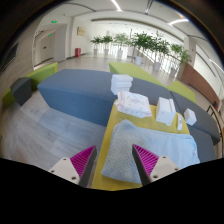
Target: Fold towel
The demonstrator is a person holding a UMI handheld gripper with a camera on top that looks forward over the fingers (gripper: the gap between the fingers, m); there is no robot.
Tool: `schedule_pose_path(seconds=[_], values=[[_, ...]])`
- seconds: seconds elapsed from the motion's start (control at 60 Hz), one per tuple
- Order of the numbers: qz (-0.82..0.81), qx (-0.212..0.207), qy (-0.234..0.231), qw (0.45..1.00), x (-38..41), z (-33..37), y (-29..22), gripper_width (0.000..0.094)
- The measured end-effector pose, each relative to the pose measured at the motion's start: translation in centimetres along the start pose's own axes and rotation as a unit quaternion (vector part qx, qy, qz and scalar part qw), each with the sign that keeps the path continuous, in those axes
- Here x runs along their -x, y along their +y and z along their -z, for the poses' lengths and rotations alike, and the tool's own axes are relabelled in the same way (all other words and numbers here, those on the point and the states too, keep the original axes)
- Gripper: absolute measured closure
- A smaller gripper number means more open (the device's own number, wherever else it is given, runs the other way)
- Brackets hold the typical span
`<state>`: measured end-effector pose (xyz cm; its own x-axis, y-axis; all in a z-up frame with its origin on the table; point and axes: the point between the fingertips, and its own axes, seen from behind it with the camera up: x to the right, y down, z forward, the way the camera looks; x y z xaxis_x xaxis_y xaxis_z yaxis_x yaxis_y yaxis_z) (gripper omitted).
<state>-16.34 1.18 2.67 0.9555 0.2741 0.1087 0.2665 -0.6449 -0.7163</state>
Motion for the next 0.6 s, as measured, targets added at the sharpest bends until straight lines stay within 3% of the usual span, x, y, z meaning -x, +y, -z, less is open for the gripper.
schedule_pose_path(seconds=[0.1,0.133,0.15,0.25,0.3,0.317,0.35,0.6], values=[[0.025,0.026,0.015,0.999,-1.0,-2.6,1.3,0.0289],[0.036,0.046,0.015,0.998,-1.0,-3.7,2.9,0.0364],[0.042,0.05,0.014,0.998,-1.1,-4.4,3.3,0.0467],[0.069,0.024,0.018,0.997,-0.9,-4.1,2.7,0.0578],[0.083,0.018,0.023,0.996,-0.9,-4.2,2.7,0.0723],[0.087,0.015,0.031,0.996,-1.2,-4.2,2.6,0.0732],[0.095,0.009,0.059,0.994,-2.5,-4.2,2.2,0.0897],[0.017,-0.012,0.012,1.0,-3.8,-2.3,0.0,0.0925]])
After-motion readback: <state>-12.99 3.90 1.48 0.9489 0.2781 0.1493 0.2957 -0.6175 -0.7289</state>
